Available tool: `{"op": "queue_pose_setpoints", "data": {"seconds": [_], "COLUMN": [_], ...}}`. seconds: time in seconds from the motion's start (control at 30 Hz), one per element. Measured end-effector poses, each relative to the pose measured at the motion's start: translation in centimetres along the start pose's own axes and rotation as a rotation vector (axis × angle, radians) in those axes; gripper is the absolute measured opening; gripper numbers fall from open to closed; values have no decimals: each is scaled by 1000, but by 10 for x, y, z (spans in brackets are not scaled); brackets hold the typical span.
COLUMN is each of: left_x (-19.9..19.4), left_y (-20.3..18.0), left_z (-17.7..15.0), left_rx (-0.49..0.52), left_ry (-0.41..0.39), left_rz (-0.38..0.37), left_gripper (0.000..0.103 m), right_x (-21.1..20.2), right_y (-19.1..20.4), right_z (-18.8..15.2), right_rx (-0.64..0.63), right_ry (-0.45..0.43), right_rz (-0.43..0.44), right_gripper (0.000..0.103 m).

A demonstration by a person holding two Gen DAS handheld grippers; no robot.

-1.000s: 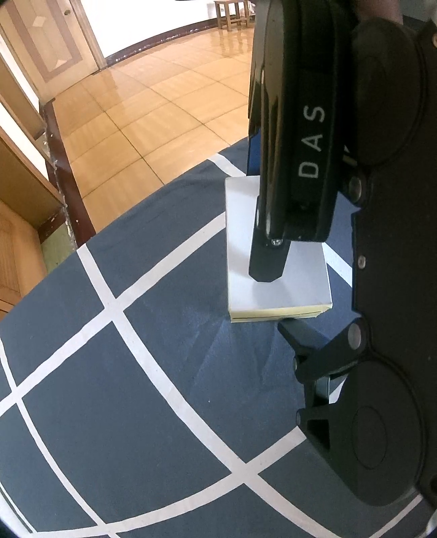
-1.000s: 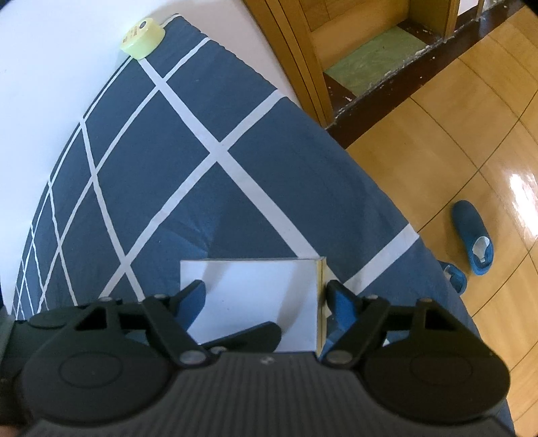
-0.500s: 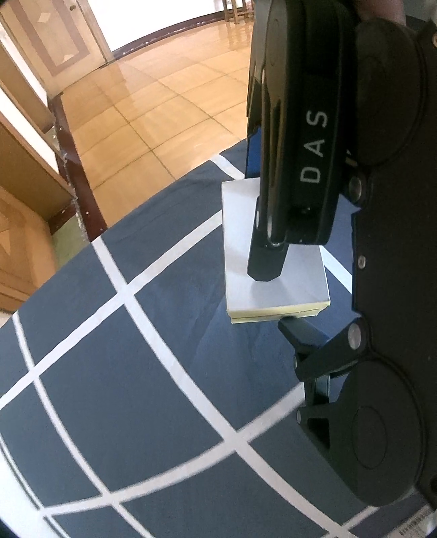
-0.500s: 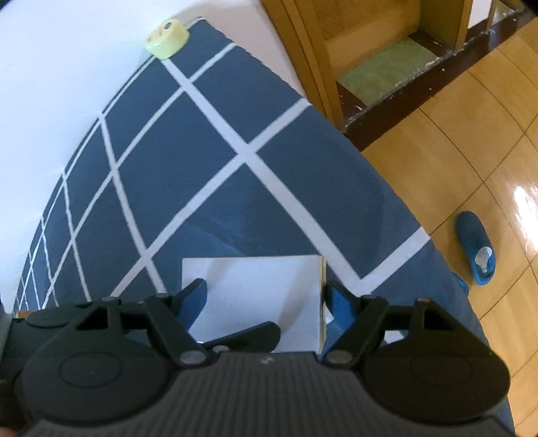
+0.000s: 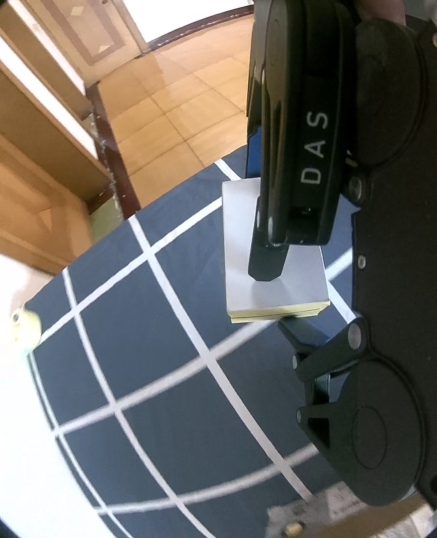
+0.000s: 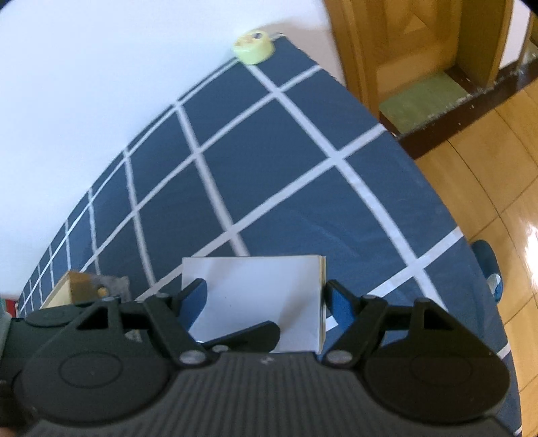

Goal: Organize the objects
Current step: 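Lift the white card with the right gripper and carry it over the box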

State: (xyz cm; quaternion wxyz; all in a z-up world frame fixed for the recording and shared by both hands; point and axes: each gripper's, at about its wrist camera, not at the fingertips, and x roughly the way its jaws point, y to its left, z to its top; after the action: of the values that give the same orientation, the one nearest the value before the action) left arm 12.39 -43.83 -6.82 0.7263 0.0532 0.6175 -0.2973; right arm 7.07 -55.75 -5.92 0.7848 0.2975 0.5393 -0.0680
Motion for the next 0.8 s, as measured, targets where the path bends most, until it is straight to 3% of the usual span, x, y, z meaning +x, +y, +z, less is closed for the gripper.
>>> {"op": "queue_pose_setpoints", "data": {"seconds": [0.33,0.8], "left_x": [-65,-135], "left_y": [45,135], "left_z": [-44,-114], "left_rx": [-84,-222], "left_ry": [-80,-159], "left_rz": [28,84], "left_gripper": [71,71], "right_x": [-16,-5], "right_y": [81,202], "right_z": [-37,-89], "right_rx": [-114,-269], "right_ry": [-6,28], "right_rz": [30,90], "right_gripper": [76,76]}}
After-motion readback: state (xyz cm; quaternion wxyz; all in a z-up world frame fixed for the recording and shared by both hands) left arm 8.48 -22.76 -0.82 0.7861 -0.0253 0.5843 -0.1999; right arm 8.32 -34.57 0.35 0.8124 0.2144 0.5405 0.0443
